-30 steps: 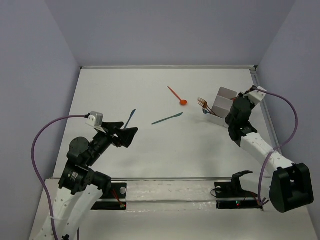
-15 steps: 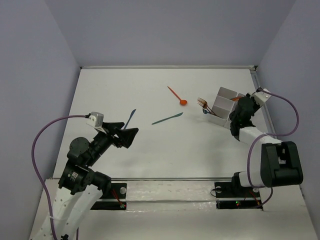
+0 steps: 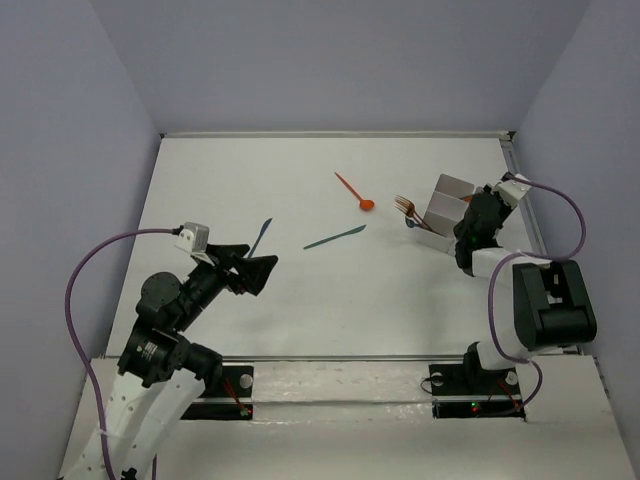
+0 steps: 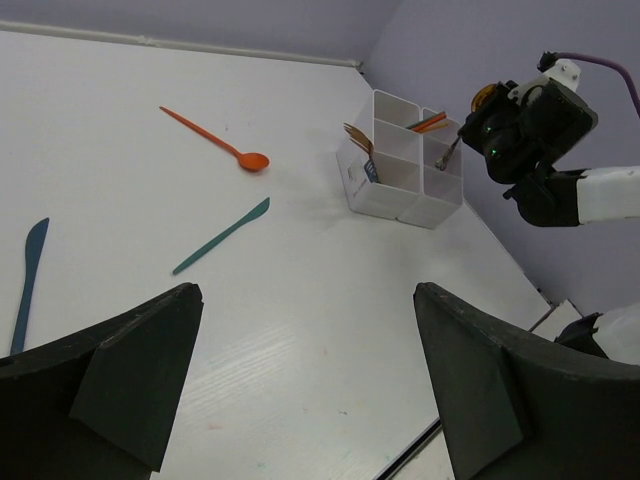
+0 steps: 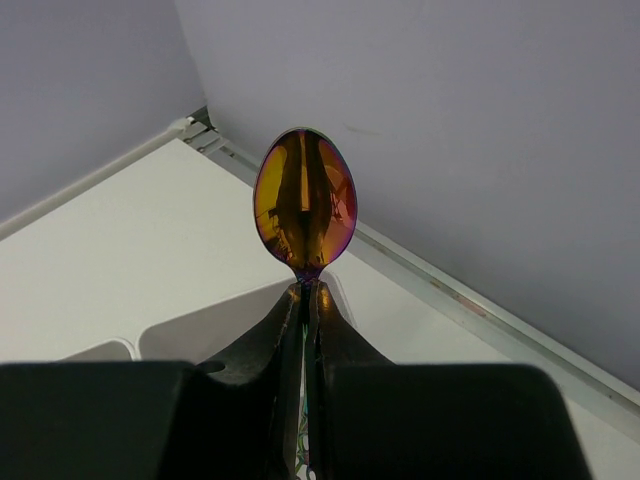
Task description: Sort the eating utensils into containers
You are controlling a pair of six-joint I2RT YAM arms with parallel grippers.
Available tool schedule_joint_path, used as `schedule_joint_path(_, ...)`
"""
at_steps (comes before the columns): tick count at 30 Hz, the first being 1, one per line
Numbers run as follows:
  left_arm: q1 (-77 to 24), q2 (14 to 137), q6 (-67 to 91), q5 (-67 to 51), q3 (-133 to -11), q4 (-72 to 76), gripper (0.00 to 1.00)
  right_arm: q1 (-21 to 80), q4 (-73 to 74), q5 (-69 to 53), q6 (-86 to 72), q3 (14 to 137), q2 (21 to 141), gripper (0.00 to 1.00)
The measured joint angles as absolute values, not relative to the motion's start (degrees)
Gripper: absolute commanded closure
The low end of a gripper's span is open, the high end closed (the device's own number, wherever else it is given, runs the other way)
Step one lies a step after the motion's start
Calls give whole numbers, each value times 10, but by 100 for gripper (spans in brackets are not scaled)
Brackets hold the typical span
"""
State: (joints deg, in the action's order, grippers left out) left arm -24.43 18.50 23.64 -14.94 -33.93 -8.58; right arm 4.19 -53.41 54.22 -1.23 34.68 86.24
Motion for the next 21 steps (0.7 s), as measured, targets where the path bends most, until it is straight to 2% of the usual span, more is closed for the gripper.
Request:
schedule_joint_path(7, -244, 186, 236, -149, -339, -86, 1, 42, -543, 533, -14, 354, 871, 93)
schedule_joint_path(9, -244, 186, 236, -149, -339, -86, 1, 42, -539, 529, -20, 354, 877, 84)
schedule_joint_path(10, -244, 186, 236, -149, -339, -86, 1, 42, -535, 527, -26, 354, 877, 74)
schedule_joint_path(13, -244, 186, 236, -149, -339, -86, 1, 42, -512, 519, -51, 354, 871, 63)
schedule_joint_path(17, -244, 186, 236, -149, -339, -86, 1, 42, -469, 503, -83, 351, 831, 56)
schedule_joint_path(21, -244, 187, 236, -148, -339, -86, 1, 45, -437, 488, -107, 351, 783, 55)
